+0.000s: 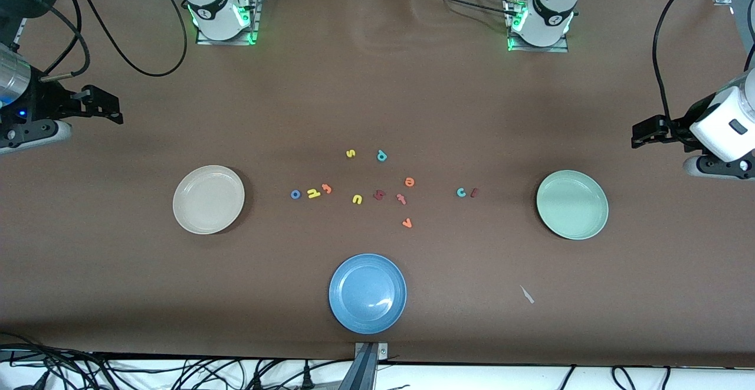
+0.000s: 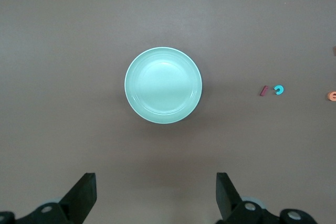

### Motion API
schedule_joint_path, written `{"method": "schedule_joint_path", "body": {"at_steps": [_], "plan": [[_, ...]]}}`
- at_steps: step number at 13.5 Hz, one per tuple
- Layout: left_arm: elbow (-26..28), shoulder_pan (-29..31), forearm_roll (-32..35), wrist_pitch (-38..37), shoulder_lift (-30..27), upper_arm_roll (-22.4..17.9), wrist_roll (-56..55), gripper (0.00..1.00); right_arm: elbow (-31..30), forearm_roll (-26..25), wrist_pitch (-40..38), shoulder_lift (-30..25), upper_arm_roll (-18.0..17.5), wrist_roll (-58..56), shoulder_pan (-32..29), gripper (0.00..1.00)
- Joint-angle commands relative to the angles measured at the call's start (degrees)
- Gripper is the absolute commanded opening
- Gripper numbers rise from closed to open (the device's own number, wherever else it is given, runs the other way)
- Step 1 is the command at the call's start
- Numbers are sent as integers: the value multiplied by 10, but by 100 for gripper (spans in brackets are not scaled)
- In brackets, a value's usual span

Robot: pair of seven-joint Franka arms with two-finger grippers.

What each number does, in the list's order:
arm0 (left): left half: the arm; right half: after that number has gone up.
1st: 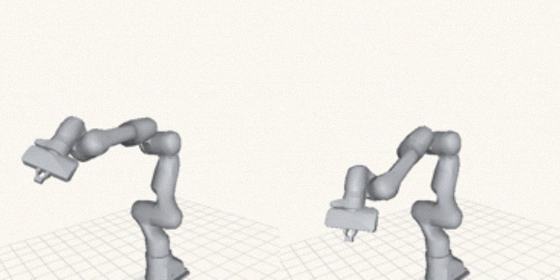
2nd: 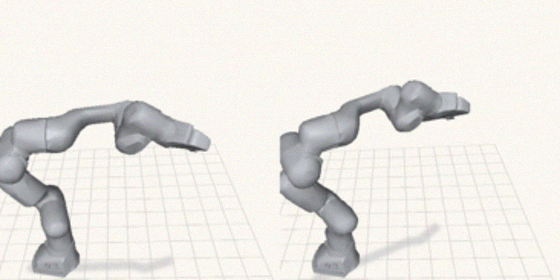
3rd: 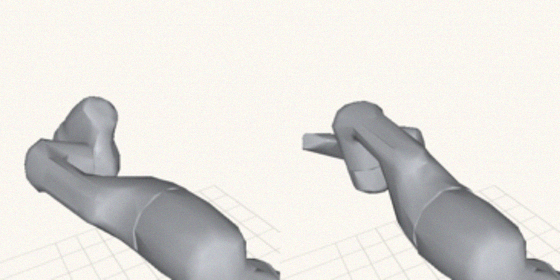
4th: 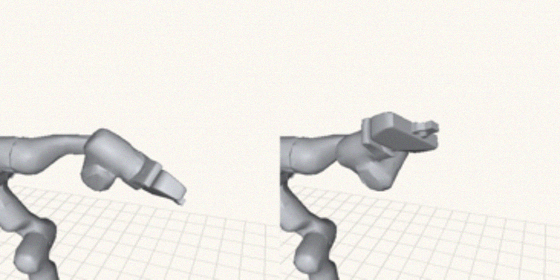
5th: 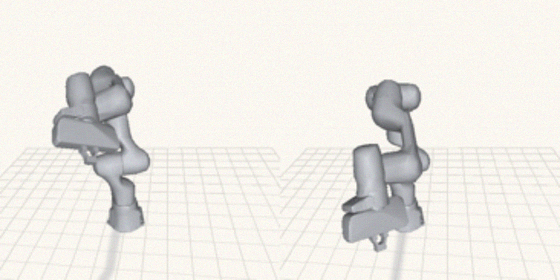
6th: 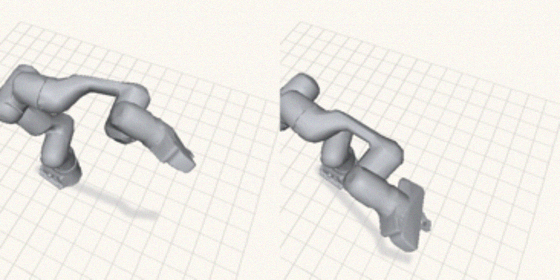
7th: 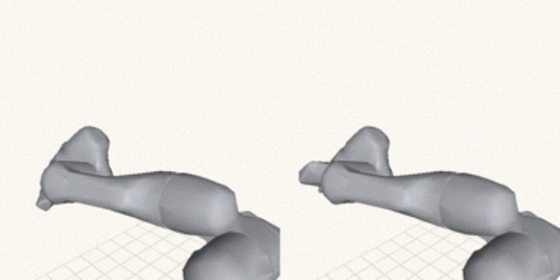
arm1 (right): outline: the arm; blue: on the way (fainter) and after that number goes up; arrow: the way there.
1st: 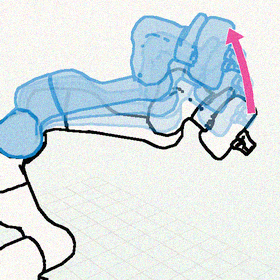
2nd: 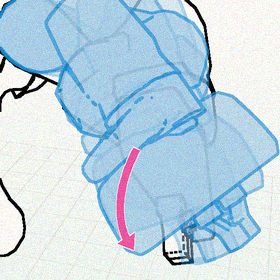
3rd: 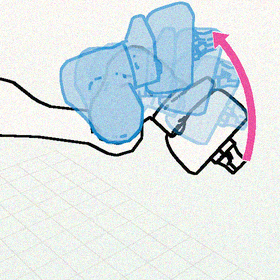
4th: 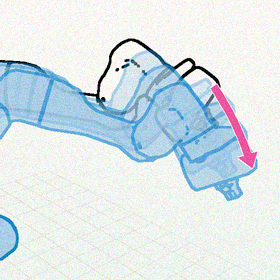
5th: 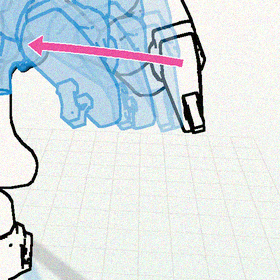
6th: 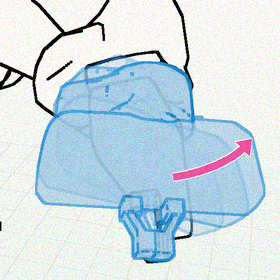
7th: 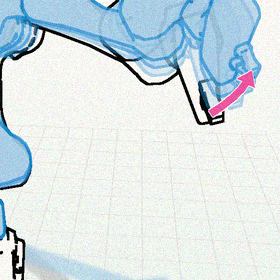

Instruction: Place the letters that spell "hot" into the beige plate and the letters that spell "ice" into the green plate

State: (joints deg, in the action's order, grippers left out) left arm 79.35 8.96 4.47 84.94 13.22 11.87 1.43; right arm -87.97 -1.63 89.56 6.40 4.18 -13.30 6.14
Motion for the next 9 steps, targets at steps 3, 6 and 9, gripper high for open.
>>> {"method": "schedule_joint_path", "body": {"at_steps": [3,6,9], "plan": [[11,4,-16,7,-11,-2,13,100,1,-24,2,0,-2,62,19,100],[11,4,-16,7,-11,-2,13,100,1,-18,1,1,-1,71,19,100],[11,4,-16,7,-11,-2,13,100,2,-17,2,3,0,71,19,100]]}}
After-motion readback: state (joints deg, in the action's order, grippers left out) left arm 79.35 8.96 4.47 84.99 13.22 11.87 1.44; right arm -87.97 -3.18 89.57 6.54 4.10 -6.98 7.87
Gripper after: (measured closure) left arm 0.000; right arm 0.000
